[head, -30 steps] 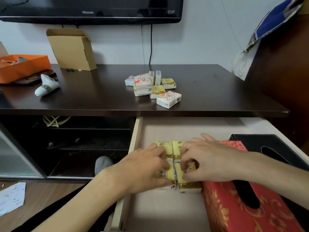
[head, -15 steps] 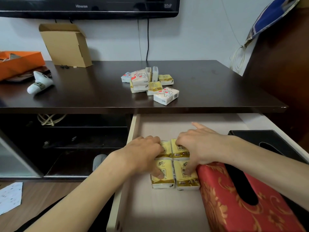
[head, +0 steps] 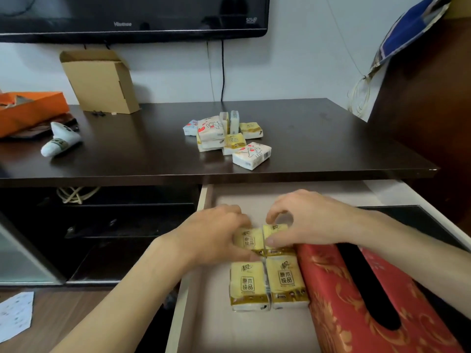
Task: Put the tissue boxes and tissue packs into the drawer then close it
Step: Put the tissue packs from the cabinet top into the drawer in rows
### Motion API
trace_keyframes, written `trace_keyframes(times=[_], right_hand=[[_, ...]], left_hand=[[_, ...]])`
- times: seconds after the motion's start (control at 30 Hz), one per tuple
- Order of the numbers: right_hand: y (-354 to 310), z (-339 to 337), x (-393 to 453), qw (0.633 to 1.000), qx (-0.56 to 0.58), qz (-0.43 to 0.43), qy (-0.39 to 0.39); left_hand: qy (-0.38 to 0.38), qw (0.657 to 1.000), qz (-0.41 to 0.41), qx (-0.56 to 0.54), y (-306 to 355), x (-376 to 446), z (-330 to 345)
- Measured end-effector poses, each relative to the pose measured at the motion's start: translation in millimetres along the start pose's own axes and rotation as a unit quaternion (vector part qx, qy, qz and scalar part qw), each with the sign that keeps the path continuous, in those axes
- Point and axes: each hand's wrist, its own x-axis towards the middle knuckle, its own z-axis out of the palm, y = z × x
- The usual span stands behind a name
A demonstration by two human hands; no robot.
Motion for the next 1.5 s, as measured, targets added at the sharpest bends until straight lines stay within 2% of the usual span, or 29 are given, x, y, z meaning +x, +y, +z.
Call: trace_keyframes(times=[0.1, 0.17, 0.23, 0.3, 0.33, 0.43, 0.5, 0.67, 0.73, 0.87, 0.97, 1.07, 1.17, 1.23, 1.33, 1.4, 1.5], right_hand=[[11, -20, 14, 0.980, 0.147, -0.014, 0.136], [16, -31, 33, 0.958, 0.197, -0.020, 0.209], [17, -36, 56, 0.949, 0.189, -0.006, 0.251], [14, -36, 79, 0.956, 0.156, 0.018, 0.247], [12, -35, 89, 0.959, 0.152, 0.033, 0.236], [5, -31, 110, 0.965, 0.157, 0.075, 0.197], [3, -27, 118, 0.966, 0.147, 0.077, 0.200], [16, -39, 123, 0.958, 0.120, 0.074, 0.248], [26, -47, 126, 0.961, 0.120, 0.094, 0.233], [31, -60, 131, 0.967, 0.096, 0.097, 0.213], [17, -65, 141, 0.971, 0.089, 0.037, 0.216], [1, -63, 153, 0.986, 0.049, 0.017, 0.158], [-6, -58, 161, 0.993, 0.021, 0.015, 0.118], [-6, -56, 162, 0.991, -0.005, 0.005, 0.135], [-3, -53, 158, 0.985, -0.029, -0.014, 0.168], [1, -53, 151, 0.986, -0.037, -0.023, 0.164], [9, -50, 138, 0.988, -0.047, -0.032, 0.140]], left_hand=[[0.118, 0.989, -0.062, -0.060, -18, 3, -28], [0.237, 0.960, -0.105, -0.107, -32, 16, -45], [0.351, 0.916, -0.140, -0.133, -45, 37, -57], [0.403, 0.891, -0.157, -0.139, -59, 62, -62], [0.394, 0.893, -0.169, -0.137, -66, 75, -63], [0.304, 0.922, -0.211, -0.116, -83, 108, -63], [0.278, 0.930, -0.224, -0.092, -90, 121, -64], [0.380, 0.898, -0.157, -0.157, -97, 113, -73], [0.408, 0.889, -0.140, -0.150, -100, 101, -82], [0.427, 0.877, -0.170, -0.138, -117, 67, -83], [0.396, 0.877, -0.240, -0.124, -137, 44, -63], [0.313, 0.897, -0.283, -0.131, -144, 35, -47], [0.271, 0.917, -0.274, -0.105, -142, 32, -49], [0.254, 0.928, -0.265, -0.062, -137, 33, -51], [0.291, 0.934, -0.204, 0.027, -124, 36, -50], [0.310, 0.937, -0.151, 0.057, -111, 46, -52], [0.249, 0.959, -0.118, 0.071, -94, 64, -48]])
